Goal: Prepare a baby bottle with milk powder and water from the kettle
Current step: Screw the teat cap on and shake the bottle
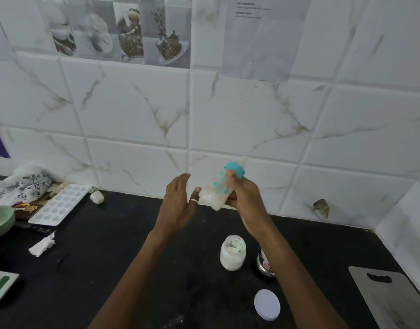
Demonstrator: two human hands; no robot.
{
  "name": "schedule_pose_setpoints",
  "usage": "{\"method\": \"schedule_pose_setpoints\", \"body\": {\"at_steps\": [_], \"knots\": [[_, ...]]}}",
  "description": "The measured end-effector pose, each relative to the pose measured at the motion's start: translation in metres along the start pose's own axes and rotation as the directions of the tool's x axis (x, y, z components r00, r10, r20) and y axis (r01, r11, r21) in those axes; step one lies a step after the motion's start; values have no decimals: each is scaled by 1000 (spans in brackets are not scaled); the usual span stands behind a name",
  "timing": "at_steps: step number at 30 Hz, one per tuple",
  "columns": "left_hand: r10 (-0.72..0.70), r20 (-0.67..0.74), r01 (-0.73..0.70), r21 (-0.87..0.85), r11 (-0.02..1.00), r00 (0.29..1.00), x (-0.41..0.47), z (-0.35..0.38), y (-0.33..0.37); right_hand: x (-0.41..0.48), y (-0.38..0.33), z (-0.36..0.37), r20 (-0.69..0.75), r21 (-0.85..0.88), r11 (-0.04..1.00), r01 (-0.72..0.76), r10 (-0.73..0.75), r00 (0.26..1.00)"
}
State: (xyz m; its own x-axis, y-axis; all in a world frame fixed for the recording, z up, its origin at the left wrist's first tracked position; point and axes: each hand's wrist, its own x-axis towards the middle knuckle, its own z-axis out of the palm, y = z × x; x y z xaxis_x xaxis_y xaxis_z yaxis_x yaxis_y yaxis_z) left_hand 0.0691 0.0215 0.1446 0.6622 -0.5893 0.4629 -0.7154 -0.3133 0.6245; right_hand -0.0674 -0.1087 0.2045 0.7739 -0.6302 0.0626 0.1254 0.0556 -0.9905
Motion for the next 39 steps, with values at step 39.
{"method": "schedule_pose_setpoints", "body": {"at_steps": [39], "knots": [[16, -12, -16, -1, 1000, 1000, 3, 6, 2, 8, -20, -21, -149, 300, 954, 17, 30, 988]]}}
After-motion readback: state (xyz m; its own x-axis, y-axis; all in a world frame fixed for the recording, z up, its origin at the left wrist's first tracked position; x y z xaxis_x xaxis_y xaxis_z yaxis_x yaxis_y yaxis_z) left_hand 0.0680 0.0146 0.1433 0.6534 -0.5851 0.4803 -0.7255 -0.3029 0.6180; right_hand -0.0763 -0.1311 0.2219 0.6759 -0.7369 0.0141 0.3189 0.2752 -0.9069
